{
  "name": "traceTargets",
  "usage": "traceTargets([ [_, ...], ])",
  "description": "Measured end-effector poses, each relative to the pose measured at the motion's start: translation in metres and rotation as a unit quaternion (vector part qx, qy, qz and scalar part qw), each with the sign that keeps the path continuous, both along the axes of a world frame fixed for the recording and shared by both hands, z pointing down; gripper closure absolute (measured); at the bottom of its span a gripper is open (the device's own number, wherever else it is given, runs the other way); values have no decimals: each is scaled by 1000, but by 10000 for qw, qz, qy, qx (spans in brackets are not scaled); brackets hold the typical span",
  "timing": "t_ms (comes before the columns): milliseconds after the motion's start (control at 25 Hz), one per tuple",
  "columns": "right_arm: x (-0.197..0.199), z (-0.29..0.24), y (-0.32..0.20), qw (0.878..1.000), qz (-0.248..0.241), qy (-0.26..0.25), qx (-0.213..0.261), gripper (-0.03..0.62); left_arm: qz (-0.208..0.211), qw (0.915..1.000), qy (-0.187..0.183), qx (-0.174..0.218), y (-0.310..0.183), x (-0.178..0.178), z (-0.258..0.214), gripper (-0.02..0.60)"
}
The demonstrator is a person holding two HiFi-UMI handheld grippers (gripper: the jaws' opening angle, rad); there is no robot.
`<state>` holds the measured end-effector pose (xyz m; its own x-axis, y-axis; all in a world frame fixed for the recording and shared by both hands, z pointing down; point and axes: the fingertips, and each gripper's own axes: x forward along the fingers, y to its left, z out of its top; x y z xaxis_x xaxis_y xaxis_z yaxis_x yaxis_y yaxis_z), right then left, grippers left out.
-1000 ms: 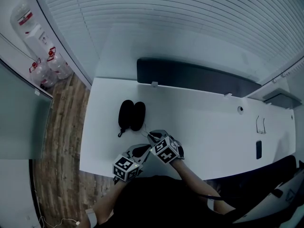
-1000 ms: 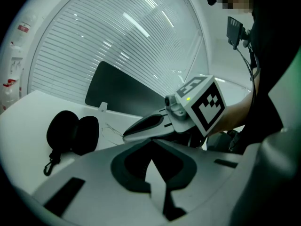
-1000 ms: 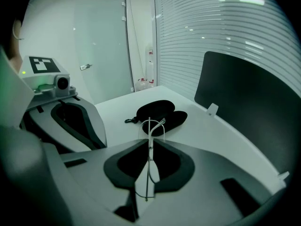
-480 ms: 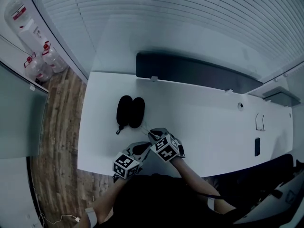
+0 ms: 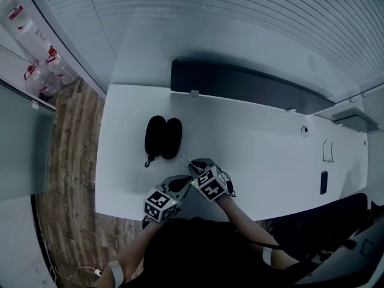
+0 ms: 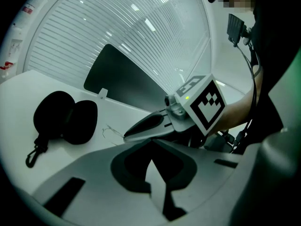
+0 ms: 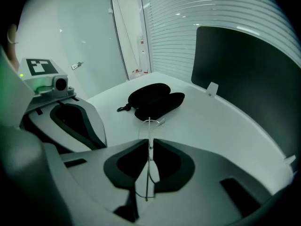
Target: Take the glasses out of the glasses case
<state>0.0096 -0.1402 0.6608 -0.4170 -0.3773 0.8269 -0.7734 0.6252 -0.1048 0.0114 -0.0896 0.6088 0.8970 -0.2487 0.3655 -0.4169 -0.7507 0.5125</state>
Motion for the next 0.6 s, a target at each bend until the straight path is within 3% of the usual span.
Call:
traceTargets([
  [600, 6, 18, -5, 9996, 25, 80, -285, 554, -54, 9997, 12, -242, -8, 4, 16, 575],
])
